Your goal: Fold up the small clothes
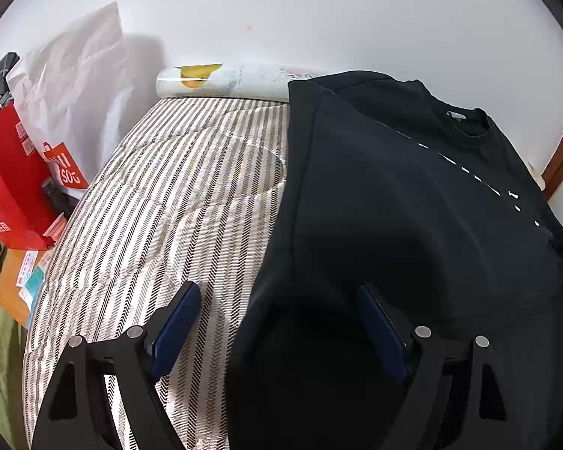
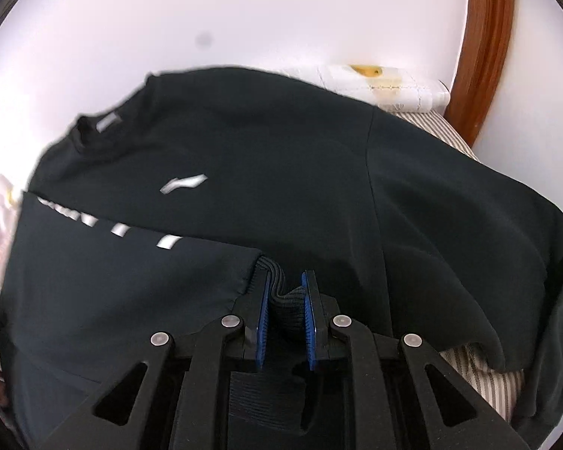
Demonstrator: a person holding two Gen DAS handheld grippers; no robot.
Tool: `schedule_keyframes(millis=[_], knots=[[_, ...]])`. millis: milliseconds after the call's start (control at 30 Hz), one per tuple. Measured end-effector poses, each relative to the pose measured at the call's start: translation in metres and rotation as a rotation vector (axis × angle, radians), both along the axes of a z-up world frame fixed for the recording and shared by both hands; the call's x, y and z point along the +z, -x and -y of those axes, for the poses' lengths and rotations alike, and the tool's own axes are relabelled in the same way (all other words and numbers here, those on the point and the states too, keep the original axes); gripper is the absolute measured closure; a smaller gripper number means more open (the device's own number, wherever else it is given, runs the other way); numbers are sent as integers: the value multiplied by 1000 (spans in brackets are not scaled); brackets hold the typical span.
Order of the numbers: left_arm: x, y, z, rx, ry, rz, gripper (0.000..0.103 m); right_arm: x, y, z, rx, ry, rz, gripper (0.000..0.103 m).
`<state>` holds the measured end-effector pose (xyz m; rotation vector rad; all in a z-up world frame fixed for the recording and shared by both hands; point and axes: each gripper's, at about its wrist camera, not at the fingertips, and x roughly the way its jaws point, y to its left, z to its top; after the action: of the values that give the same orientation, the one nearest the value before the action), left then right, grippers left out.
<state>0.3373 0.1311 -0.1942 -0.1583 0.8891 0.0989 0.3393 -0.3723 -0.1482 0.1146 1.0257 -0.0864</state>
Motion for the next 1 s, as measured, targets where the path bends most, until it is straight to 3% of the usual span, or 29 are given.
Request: schedule_keyframes(millis=[133,233,300,367,467,533,733,900,1000], knots=[[0,1,-1,4,5,1,19,-3,-2,0,-14,11,-19,86],[0,1,0,5,4,1,19,-5,-1,-7,-29,107,-40,76],[0,1,-1,5,4,1,19,5,11,-10,-42,170,-29,76],[0,1,-1,5,2,-1,19,16,33,-8,-52,196,-10,75],[1,2,1,4,-6,-1,19,28,70,-3,-59,174,0,66],[1,3,2,3,-14,-2,19,32,104,-2,-63,193,5,55],[11,12,7,16,-44,-2,19,33,197,-2,-85,223,6,50],[21,58,13,-2,-28,-7,19,27,256,1,-89,147,-4,44],[20,96,10,-30,20,-36,19,21,281,-3,-79,141,-2,41]])
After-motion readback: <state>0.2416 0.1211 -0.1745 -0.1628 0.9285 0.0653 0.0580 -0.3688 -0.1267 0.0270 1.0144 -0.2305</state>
